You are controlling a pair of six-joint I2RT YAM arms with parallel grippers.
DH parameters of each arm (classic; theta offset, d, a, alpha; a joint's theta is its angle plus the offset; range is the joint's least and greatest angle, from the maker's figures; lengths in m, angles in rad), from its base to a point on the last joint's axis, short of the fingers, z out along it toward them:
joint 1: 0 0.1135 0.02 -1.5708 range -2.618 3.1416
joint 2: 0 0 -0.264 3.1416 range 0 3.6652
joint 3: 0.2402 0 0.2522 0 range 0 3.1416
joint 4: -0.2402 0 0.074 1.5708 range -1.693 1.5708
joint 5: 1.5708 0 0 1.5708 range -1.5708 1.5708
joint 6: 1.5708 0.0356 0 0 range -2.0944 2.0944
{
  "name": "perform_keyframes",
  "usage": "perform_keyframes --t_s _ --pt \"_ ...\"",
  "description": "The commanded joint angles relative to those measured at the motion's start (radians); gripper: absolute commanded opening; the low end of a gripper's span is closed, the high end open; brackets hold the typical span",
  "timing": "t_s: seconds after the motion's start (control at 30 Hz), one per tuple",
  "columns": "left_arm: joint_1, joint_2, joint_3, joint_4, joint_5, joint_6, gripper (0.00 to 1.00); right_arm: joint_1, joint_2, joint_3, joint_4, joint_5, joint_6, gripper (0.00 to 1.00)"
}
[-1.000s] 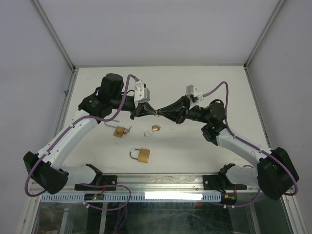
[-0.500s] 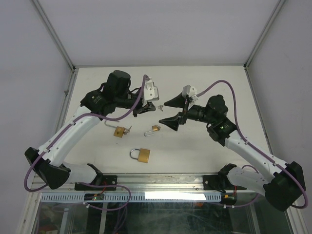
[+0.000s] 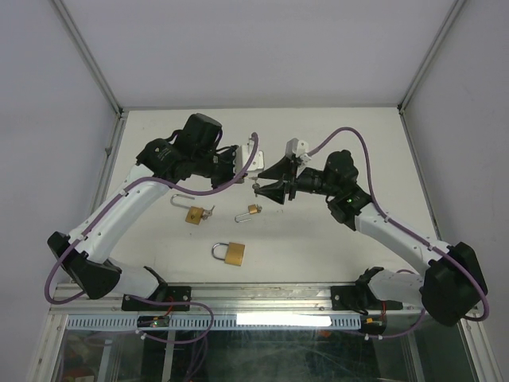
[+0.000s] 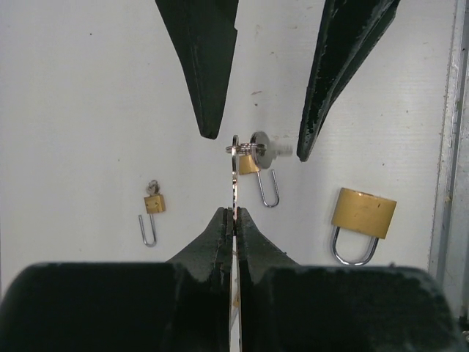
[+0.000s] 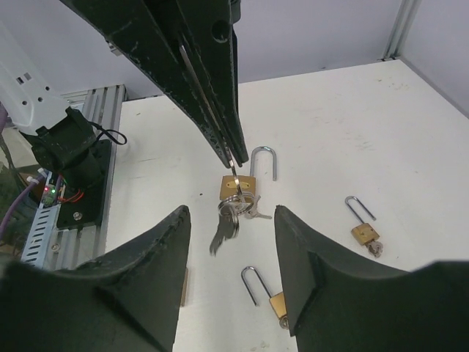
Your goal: Unlock with the key
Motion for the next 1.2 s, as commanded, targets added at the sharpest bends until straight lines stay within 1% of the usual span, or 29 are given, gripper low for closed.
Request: perform_keyframes --t_s 0.0,0.2,0.3,0.33,0.47,0.53,0.6,0.67,0.73,0.83,1.07,1.17 --pt "-0.012 -0.004 0.051 -0.012 -0.001 0.027 0.00 0.000 0.018 0.048 0.122 -0.050 0.032 0.51" --pt "-0.013 0.000 0.051 -0.010 0.032 0.016 0.00 0.000 0.065 0.049 0.265 -0.069 0.110 0.51" --pt "-0.013 0.002 0.055 -0.010 0.036 0.016 0.00 0.000 0.097 0.062 0.289 -0.088 0.128 0.43" --pt "-0.012 0.003 0.055 -0.009 0.034 0.016 0.00 0.000 0.103 0.065 0.289 -0.094 0.130 0.41" --pt "-0.012 -0.001 0.052 -0.006 0.032 0.016 0.00 0.001 0.098 0.054 0.289 -0.093 0.123 0.40" --pt "-0.012 -0.001 0.050 -0.003 0.037 0.013 0.00 0.001 0.101 0.057 0.275 -0.102 0.118 0.36" --pt "-0.012 0.000 0.049 0.000 0.041 0.008 0.00 0.002 0.109 0.066 0.264 -0.116 0.118 0.29" --pt "-0.013 0.000 0.049 0.009 0.045 0.004 0.00 0.002 0.113 0.070 0.255 -0.119 0.116 0.24" --pt "-0.013 -0.004 0.048 0.023 0.049 -0.003 0.00 0.001 0.111 0.069 0.245 -0.111 0.100 0.23" --pt "-0.013 -0.006 0.043 0.036 0.066 -0.020 0.00 0.002 0.109 0.065 0.231 -0.105 0.081 0.27" --pt "-0.012 -0.009 0.031 0.049 0.083 -0.036 0.00 0.002 0.109 0.068 0.199 -0.113 0.058 0.19" --pt "-0.013 -0.011 0.029 0.053 0.083 -0.037 0.00 0.001 0.102 0.071 0.157 -0.110 0.029 0.16"
